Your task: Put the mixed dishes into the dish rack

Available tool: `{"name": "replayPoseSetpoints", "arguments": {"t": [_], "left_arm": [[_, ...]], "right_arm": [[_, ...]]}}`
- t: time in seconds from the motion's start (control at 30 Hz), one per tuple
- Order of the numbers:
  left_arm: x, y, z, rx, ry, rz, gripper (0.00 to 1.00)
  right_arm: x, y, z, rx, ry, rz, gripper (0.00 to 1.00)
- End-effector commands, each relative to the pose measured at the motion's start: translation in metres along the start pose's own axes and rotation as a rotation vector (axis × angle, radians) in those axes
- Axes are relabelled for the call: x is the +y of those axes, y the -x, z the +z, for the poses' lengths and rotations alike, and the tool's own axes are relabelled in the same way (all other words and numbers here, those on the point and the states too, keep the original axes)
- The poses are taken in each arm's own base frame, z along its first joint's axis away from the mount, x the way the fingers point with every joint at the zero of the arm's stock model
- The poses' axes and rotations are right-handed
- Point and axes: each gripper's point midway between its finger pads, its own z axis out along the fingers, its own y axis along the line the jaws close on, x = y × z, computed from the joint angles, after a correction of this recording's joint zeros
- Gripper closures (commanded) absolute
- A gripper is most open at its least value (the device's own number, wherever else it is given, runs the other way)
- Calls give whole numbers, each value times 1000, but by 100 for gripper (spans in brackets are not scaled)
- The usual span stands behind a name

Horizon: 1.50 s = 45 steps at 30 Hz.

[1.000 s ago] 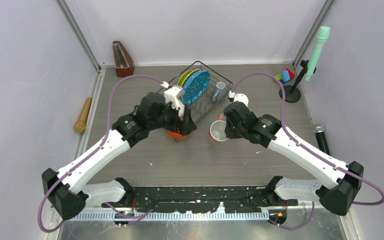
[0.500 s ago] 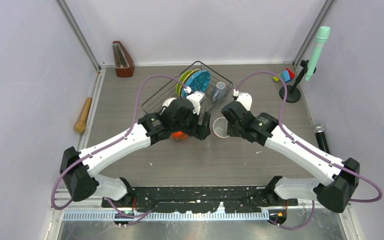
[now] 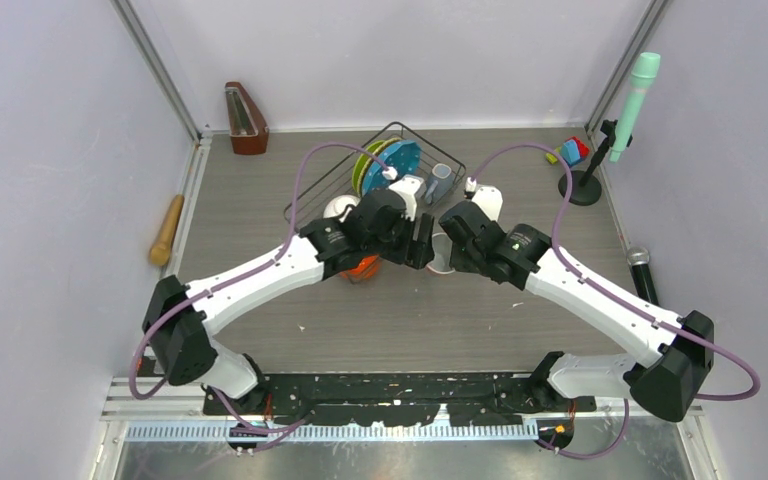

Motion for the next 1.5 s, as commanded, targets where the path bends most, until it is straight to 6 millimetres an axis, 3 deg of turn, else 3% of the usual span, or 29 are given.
{"name": "replayPoseSetpoints", "arguments": {"t": [0.0, 0.1, 0.2, 0.27, 0.3, 0.37, 0.43, 0.57, 0.8, 0.9, 0.93, 1.07, 1.27, 1.47], "left_arm": [[-9, 18, 10, -22, 12, 4, 37], [-11, 12, 23, 19, 28, 23, 57], [-19, 9, 34, 40, 6, 21, 95], [-20, 7, 38, 37, -2, 10, 100], [-19, 9, 38, 29, 0, 4, 100], [-18, 12, 36, 22, 7, 4, 100], [-17, 14, 34, 21, 3, -4, 100], [-16, 20, 28, 18, -55, -40, 100], [-6, 35, 2, -17, -254, -194, 100], [-4, 45, -18, -61, -362, -247, 100], [-4, 51, -27, -78, -409, -279, 100], [2, 73, -62, -131, -515, -374, 100], [8, 106, -103, -212, -598, -434, 100], [-6, 125, -119, -226, -767, -497, 100]], "right_arm": [[19, 32, -9, -111, 67, 98, 100], [14, 31, -9, -121, 37, 87, 98], [10, 27, -7, -111, 14, 80, 89], [11, 26, -9, -105, 28, 83, 63], [10, 25, -10, -105, 31, 87, 37], [7, 26, -17, -117, 50, 96, 17], [5, 29, -27, -129, 90, 103, 8], [-1, 34, -50, -152, 199, 124, 2], [-27, 41, -51, -133, 255, 272, 0], [-15, 46, -55, -97, 379, 359, 0], [0, 52, -60, -84, 483, 387, 0], [43, 80, -98, -166, 856, 450, 0], [73, 89, -108, -159, 1081, 419, 0], [91, 109, -128, -182, 1285, 470, 0]]}}
